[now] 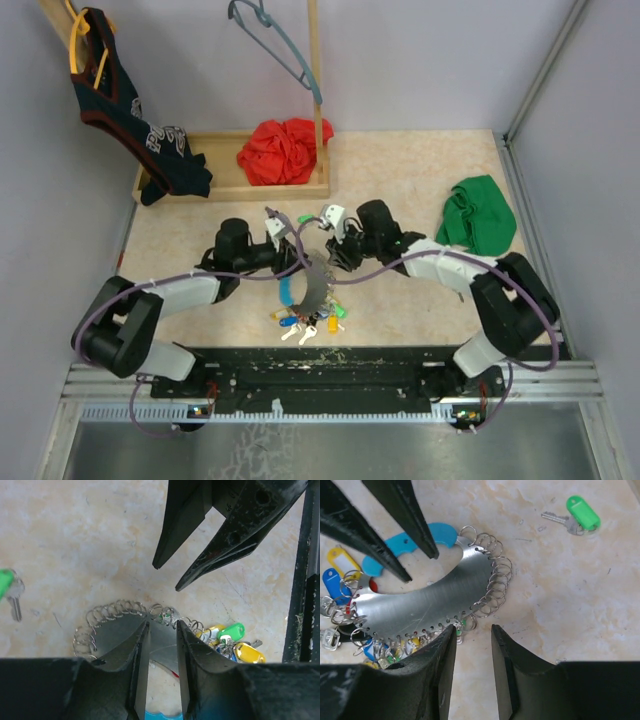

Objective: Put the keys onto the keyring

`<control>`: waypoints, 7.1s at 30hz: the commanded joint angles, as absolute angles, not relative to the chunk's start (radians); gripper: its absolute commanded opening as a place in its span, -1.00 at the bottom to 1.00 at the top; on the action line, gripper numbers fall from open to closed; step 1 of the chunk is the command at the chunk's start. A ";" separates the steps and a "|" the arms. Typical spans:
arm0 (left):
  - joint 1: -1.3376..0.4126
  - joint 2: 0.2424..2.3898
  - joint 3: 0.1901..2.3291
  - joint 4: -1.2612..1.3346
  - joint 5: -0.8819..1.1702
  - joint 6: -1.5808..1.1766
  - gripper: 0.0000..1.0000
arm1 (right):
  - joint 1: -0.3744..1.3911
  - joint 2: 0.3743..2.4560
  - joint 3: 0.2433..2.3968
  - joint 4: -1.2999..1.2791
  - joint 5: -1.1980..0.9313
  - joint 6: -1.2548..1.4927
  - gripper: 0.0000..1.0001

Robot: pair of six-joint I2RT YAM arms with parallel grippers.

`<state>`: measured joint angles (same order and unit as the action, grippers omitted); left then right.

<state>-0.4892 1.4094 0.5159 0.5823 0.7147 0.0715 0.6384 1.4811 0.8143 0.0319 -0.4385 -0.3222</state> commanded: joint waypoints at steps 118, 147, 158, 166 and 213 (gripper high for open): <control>-0.674 1.637 0.683 0.385 0.273 -0.249 -0.45 | 0.474 1.531 0.760 0.162 -0.421 0.008 -0.29; -0.710 1.615 0.711 0.318 0.217 -0.222 -0.44 | 0.471 1.525 0.734 0.210 -0.466 0.000 -0.27; -0.719 1.648 0.729 0.333 0.249 -0.210 -0.52 | 0.471 1.531 0.730 0.219 -0.487 -0.003 -0.27; -0.721 1.657 0.732 0.333 0.194 -0.209 -0.49 | 0.471 1.531 0.728 0.219 -0.500 -0.009 -0.27; -0.703 1.642 0.740 0.321 0.303 -0.027 -1.00 | 0.473 1.586 0.730 0.272 -0.735 -0.070 -0.27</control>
